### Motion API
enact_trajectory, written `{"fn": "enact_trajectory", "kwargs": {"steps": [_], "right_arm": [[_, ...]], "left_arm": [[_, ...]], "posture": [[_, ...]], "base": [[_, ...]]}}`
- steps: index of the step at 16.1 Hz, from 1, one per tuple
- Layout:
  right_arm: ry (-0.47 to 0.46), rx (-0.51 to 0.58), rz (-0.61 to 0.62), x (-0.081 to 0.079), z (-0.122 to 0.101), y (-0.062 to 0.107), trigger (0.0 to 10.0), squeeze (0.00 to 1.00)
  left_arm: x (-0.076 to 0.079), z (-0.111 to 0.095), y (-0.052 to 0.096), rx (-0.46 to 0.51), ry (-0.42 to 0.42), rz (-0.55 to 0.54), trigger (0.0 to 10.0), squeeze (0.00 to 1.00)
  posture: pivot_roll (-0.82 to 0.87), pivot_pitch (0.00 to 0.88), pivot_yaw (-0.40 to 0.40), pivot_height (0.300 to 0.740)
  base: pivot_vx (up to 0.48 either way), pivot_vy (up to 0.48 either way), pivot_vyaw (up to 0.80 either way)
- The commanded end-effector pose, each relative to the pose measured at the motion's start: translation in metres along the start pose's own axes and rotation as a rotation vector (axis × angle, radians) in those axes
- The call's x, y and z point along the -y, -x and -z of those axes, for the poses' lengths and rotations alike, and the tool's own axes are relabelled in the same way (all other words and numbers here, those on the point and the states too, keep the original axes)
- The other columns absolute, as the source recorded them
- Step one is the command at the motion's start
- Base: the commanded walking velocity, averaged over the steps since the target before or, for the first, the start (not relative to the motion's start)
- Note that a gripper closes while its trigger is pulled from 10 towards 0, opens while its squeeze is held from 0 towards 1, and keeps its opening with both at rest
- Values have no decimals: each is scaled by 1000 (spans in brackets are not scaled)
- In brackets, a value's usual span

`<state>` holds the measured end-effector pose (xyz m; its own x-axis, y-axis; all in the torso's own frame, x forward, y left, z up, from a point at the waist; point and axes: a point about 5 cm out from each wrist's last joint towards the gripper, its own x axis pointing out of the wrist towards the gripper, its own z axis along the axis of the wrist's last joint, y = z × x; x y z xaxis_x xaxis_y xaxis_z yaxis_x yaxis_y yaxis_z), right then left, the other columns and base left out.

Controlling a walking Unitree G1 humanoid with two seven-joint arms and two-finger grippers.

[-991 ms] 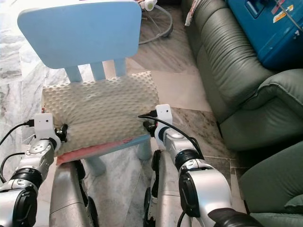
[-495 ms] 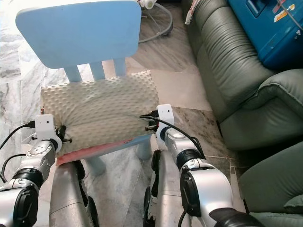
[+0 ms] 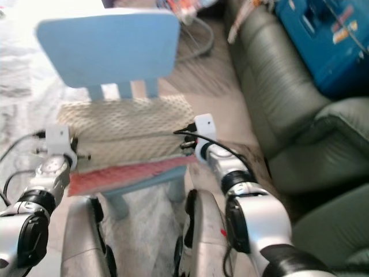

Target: Move the pillow to the sofa

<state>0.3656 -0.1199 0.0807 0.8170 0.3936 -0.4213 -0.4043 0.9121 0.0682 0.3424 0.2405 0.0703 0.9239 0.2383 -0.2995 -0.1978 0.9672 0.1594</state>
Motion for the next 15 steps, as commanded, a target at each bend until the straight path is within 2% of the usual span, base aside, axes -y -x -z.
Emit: {"fn": "enact_trajectory", "kwargs": {"steps": [1, 3, 4, 5, 6, 7, 8, 9, 10, 11, 13, 14, 15], "right_arm": [[3, 19, 7, 10, 9, 7, 0, 0], [-16, 123, 49, 17, 29, 20, 0, 0], [-10, 222, 97, 15, 32, 30, 0, 0], [-25, 303, 146, 12, 30, 40, 0, 0], [-19, 392, 182, 5, 24, 56, 0, 0], [15, 452, 210, 1, 17, 69, 0, 0], [73, 502, 249, -1, 12, 86, 0, 0], [109, 522, 270, -1, 11, 103, 0, 0], [107, 516, 271, -1, 13, 108, 0, 0], [101, 486, 275, -2, 23, 119, 10000, 0], [88, 470, 267, -7, 30, 124, 10000, 0], [87, 465, 265, -11, 31, 124, 10000, 0], [69, 462, 270, -12, 31, 123, 10000, 0]], "left_arm": [[4, -5, 3, 81, -18, 42, 0, 0], [7, 3, 21, 167, 25, 111, 0, 0], [6, -1, 35, 228, 67, 127, 0, 0], [12, -3, 48, 262, 102, 183, 0, 0], [24, -12, 66, 327, 104, 292, 0, 0], [29, -19, 77, 375, 56, 337, 0, 0], [27, -23, 84, 385, 78, 324, 0, 0], [31, -23, 93, 361, 87, 350, 4353, 0], [32, -20, 95, 332, 91, 346, 5137, 0], [36, -8, 104, 265, 107, 392, 10000, 0], [39, 3, 112, 199, 155, 441, 10000, 0], [36, 5, 111, 205, 90, 404, 10000, 0], [33, 6, 107, 182, 106, 379, 10000, 0]], "posture": [[48, 0, -106, 511], [46, 0, -82, 511], [46, 0, -71, 511], [55, 0, -69, 511], [58, 0, -72, 511], [53, 0, -73, 511], [42, 0, -73, 511], [34, 0, -76, 511], [34, 0, -78, 511], [32, 0, -81, 511], [33, 0, -76, 511], [35, 0, -72, 511], [33, 0, -72, 515]], "base": [[0, 0, 0], [0, 0, 0], [0, 0, 0], [0, 0, 0], [0, 0, 0], [0, 0, 0], [0, 0, 0], [0, 0, 0], [0, 0, 0], [0, 0, 0], [0, 0, 0], [0, 0, 0], [0, 0, -425]]}}
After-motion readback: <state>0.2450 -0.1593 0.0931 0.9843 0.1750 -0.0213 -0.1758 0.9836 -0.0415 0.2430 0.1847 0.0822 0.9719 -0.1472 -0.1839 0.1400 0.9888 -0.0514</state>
